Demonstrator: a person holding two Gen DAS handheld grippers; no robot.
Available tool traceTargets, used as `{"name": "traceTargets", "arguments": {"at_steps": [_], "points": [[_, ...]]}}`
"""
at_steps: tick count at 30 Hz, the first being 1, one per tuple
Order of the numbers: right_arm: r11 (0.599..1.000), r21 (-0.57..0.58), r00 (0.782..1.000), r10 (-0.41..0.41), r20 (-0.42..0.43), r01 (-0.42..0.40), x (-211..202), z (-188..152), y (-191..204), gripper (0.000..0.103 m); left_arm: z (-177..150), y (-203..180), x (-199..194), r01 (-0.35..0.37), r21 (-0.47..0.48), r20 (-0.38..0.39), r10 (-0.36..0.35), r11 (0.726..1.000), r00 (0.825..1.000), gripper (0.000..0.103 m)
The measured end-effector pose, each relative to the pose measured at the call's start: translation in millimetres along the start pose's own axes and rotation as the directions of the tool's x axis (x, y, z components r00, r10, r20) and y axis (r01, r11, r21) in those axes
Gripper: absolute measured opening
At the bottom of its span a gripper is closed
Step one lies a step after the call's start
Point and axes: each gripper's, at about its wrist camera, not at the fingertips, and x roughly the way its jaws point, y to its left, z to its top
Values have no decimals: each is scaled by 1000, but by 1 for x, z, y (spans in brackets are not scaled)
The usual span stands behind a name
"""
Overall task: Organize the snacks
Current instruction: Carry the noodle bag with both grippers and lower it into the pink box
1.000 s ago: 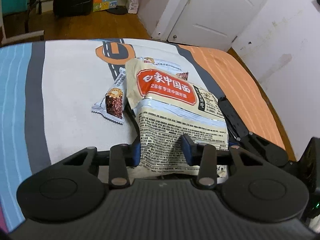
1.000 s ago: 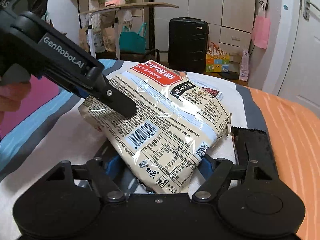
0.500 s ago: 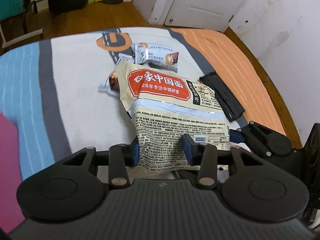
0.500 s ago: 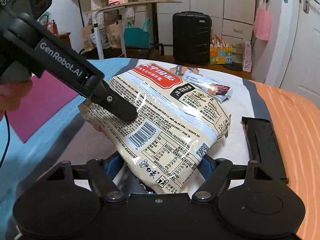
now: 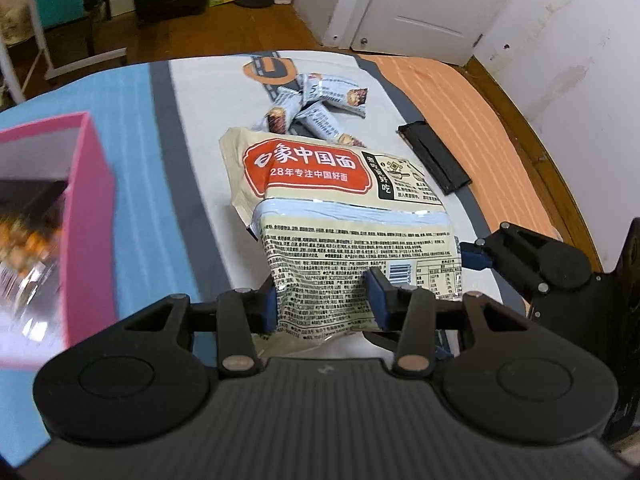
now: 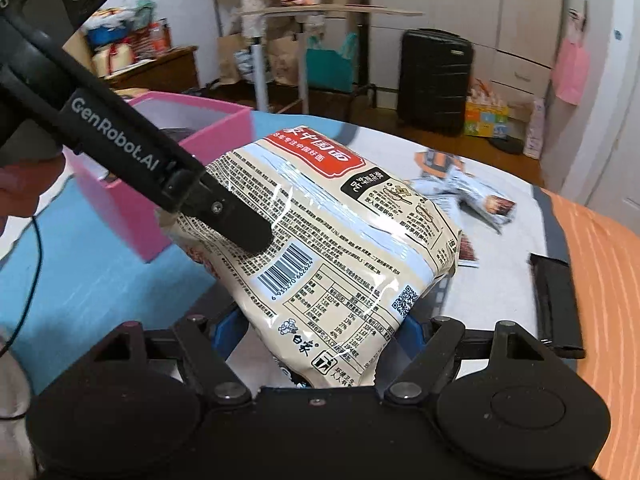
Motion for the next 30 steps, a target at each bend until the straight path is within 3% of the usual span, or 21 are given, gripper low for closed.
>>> {"name": "traceTargets", "arguments": {"at_steps": [10, 17, 21, 25, 30], "points": [[990, -124, 997, 67, -46, -72, -26, 19, 46, 81, -35, 13, -56, -16, -76, 0, 16, 997, 1000, 43], [962, -251, 994, 109, -2, -106, -40, 43, 81, 81, -47, 24, -106, -90, -90, 49, 95, 992, 994, 45], [928, -352, 983, 163, 82, -124, -32, 63, 101, 81, -55, 50, -133, -132, -149, 133, 152, 980, 979, 45], [904, -407, 966, 211, 150, -134, -15, 91, 124, 81, -50, 77, -160, -198, -192, 194, 234, 961, 953, 45], [888, -394, 942, 309, 129, -237, 19, 138, 144, 81, -38, 121, -179, -271, -232, 208, 320, 934, 924, 46]]}}
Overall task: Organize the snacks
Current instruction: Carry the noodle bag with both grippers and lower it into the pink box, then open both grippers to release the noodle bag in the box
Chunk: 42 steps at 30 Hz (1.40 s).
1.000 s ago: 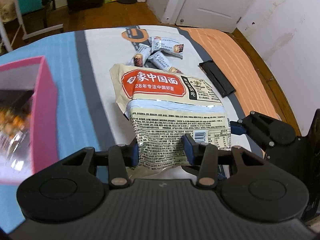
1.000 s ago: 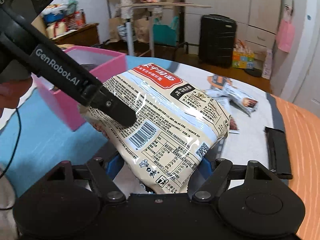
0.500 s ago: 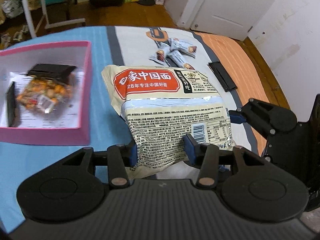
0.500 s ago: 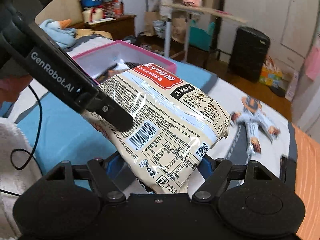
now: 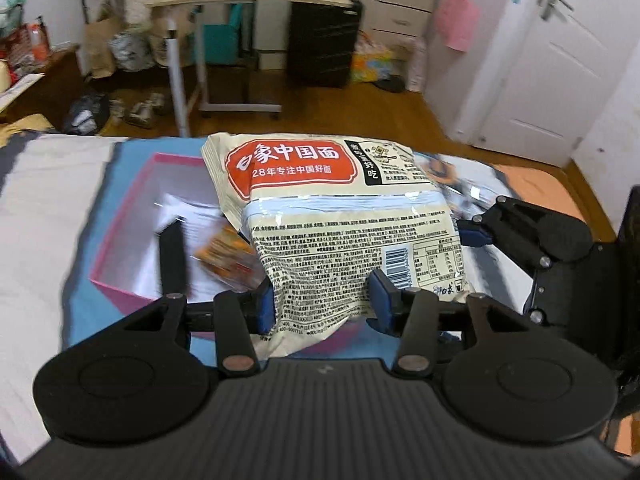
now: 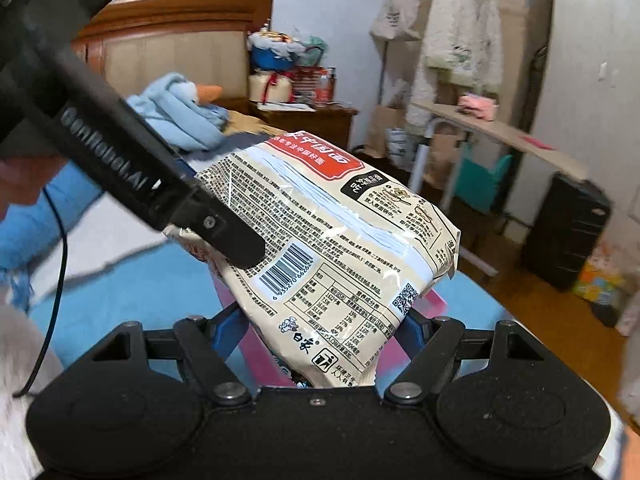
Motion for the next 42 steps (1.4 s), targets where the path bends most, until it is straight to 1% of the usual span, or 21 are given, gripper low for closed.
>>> {"name": "traceTargets", "arguments": {"at_steps": [2, 4, 6, 8, 11, 13, 17, 19, 21, 23, 25, 28, 30, 31, 32, 33, 34, 35, 37, 40, 42], "points": [[999, 23, 999, 41, -10, -41, 26, 12, -5, 81, 11, 23, 11, -12, -15, -8, 12, 1000, 1000, 46], [999, 18, 999, 49, -22, -49, 51, 22, -6, 81, 21, 48, 25, -9, -60, -16, 8, 998, 1000, 46], [998, 31, 997, 62, -45, -60, 75, 28, -8, 81, 27, 68, 40, -13, -65, -29, 11, 998, 1000, 46], [995, 68, 995, 80, -65, -76, 96, 30, -11, 81, 29, 87, 53, -17, -86, -36, 14, 996, 999, 47], [992, 94, 991, 91, -102, -81, 119, 27, -8, 81, 30, 107, 79, -18, -99, -71, 11, 995, 997, 47], [991, 109, 987, 94, -134, -80, 135, 24, -5, 81, 29, 121, 94, -23, -126, -97, 11, 992, 995, 48], [985, 148, 976, 112, -188, -84, 165, 22, -2, 81, 28, 136, 119, -52, -128, -133, 35, 990, 990, 49], [980, 170, 970, 135, -204, -101, 176, 20, -5, 82, 27, 142, 128, -73, -124, -140, 56, 990, 989, 55], [975, 183, 966, 166, -199, -129, 182, 18, -9, 82, 26, 145, 134, -106, -107, -152, 89, 989, 984, 56], [973, 181, 966, 179, -185, -145, 181, 16, -10, 89, 23, 147, 139, -133, -102, -167, 114, 986, 979, 56], [973, 166, 964, 192, -184, -162, 179, 16, -10, 89, 17, 145, 144, -146, -79, -179, 130, 986, 975, 56], [981, 137, 972, 162, -172, -139, 175, 18, -9, 88, 11, 139, 150, -188, -53, -194, 174, 981, 965, 55], [980, 140, 973, 166, -158, -144, 170, 20, -12, 77, 11, 137, 149, -216, -45, -184, 204, 975, 961, 56], [977, 145, 972, 180, -151, -158, 168, 19, -13, 68, 11, 135, 150, -240, -35, -180, 230, 970, 956, 56], [973, 151, 969, 198, -149, -176, 168, 19, -14, 59, 11, 132, 151, -280, -14, -175, 273, 960, 946, 56], [969, 157, 966, 212, -147, -189, 168, 19, -15, 54, 10, 129, 153, -312, 11, -170, 310, 950, 936, 54], [968, 163, 965, 216, -148, -192, 168, 18, -15, 51, 8, 123, 155, -345, 55, -162, 350, 937, 923, 56], [966, 172, 963, 221, -152, -194, 170, 16, -15, 51, 7, 117, 156, -365, 85, -150, 374, 927, 915, 56], [965, 185, 964, 215, -158, -185, 171, 15, -14, 51, 6, 108, 152, -385, 110, -132, 397, 916, 908, 55], [958, 210, 962, 229, -145, -196, 158, 15, -15, 51, 6, 98, 136, -389, 106, -102, 399, 915, 911, 57], [963, 205, 968, 207, -142, -176, 144, 15, -15, 52, 7, 93, 124, -388, 85, -109, 396, 918, 912, 59]]}}
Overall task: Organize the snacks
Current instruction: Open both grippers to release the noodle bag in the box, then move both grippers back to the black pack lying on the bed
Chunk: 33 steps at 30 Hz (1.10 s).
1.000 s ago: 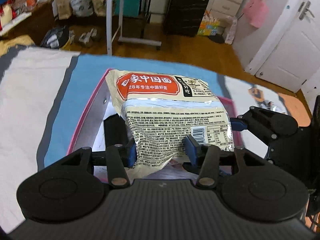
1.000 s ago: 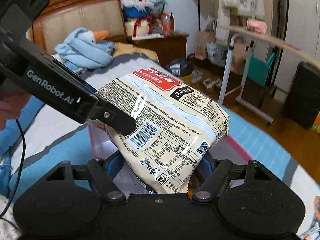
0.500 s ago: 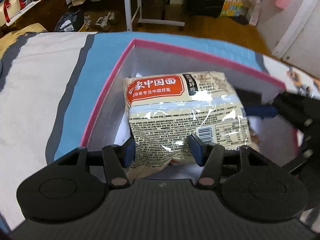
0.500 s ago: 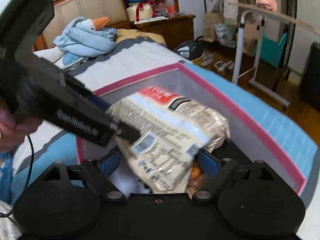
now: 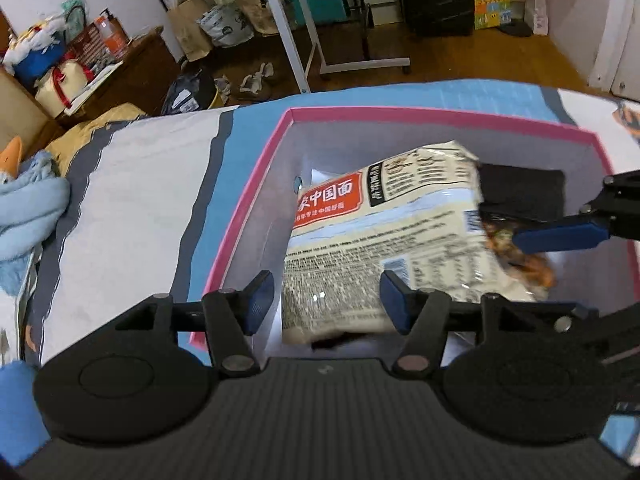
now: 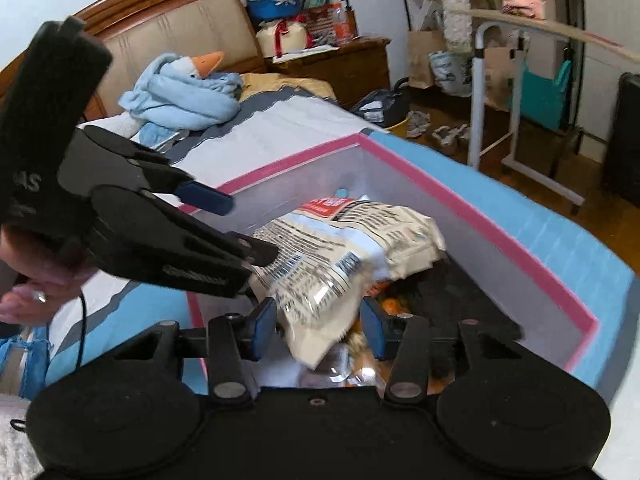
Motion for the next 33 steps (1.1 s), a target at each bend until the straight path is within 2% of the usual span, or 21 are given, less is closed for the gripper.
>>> {"name": "traceTargets", "arguments": {"at_steps": [3, 5, 6, 12, 15, 19, 26, 28, 30, 32, 33], "points": [[999, -33, 999, -37, 31, 38, -23, -3, 4, 55, -3, -3, -23, 7, -33, 1, -7, 999, 1000, 60], [994, -71, 996, -75, 45, 78, -39, -5, 8, 62, -4, -5, -35, 29, -57, 11, -28, 998, 1000, 61], [993, -74, 995, -87, 47, 91, -48, -6, 8, 62, -5, -7, -42, 45, -69, 15, -44, 997, 999, 61], [993, -87, 996, -74, 56, 78, -97, -13, 6, 63, -9, -23, -64, 112, -81, -5, -113, 990, 994, 61], [993, -90, 995, -75, 63, 80, -120, -20, 6, 65, -10, -35, -78, 127, -52, -7, -128, 990, 992, 61], [987, -112, 988, -103, 112, 116, -150, -42, 7, 74, -13, -54, -107, 156, -7, 32, -156, 988, 987, 61], [983, -63, 974, -160, 160, 171, -199, -80, 2, 77, -23, -100, -153, 200, 98, 82, -208, 975, 975, 66], [979, -53, 970, -185, 158, 196, -216, -91, 0, 80, -28, -114, -166, 206, 132, 93, -219, 970, 971, 73], [973, -49, 965, -214, 154, 224, -233, -101, -2, 87, -31, -127, -177, 213, 173, 103, -233, 962, 967, 75], [966, -48, 959, -247, 141, 256, -250, -110, -5, 88, -34, -140, -189, 220, 202, 115, -246, 954, 962, 79], [961, -48, 955, -263, 135, 271, -258, -114, -6, 89, -36, -145, -193, 222, 212, 119, -251, 952, 961, 86]]}}
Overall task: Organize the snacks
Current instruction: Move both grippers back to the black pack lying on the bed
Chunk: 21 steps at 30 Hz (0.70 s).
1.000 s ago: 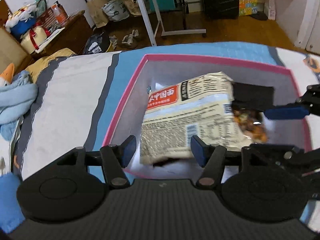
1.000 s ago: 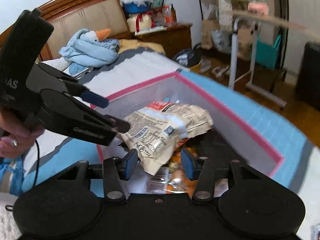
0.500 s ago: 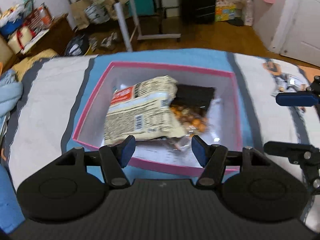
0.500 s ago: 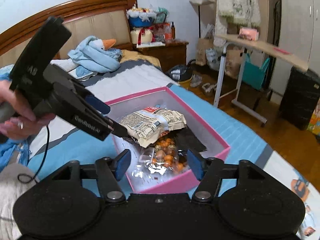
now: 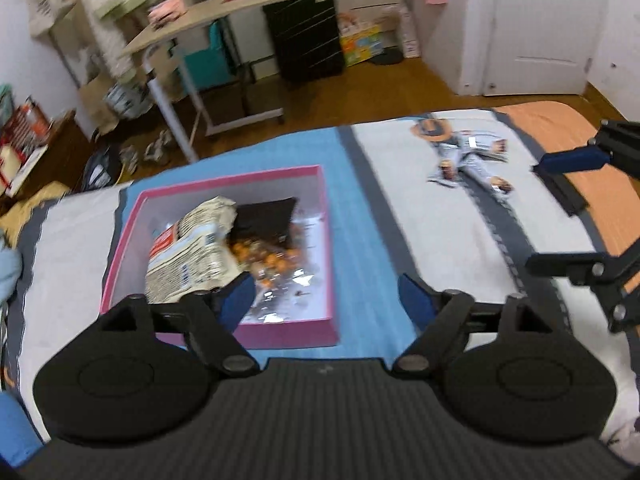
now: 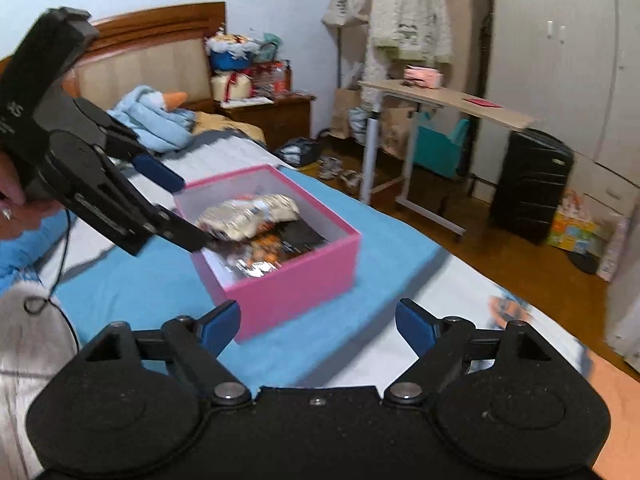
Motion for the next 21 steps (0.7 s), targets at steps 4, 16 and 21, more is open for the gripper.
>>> {"name": "traceTargets", "arguments": {"at_steps": [4, 16, 21], "points": [[997, 9, 996, -76, -46, 76, -29, -22, -21, 96, 4, -27, -3, 40, -15, 17, -39, 999, 999, 102], [961, 116, 968, -249, -39, 252, -55, -131, -93, 96, 10, -129, 71, 141, 7, -3, -141, 990, 990, 101], [947, 74, 950, -313, -10, 313, -37, -164, -117, 96, 26, -181, 119, 212, -9, -20, -212, 977, 977, 101]]}}
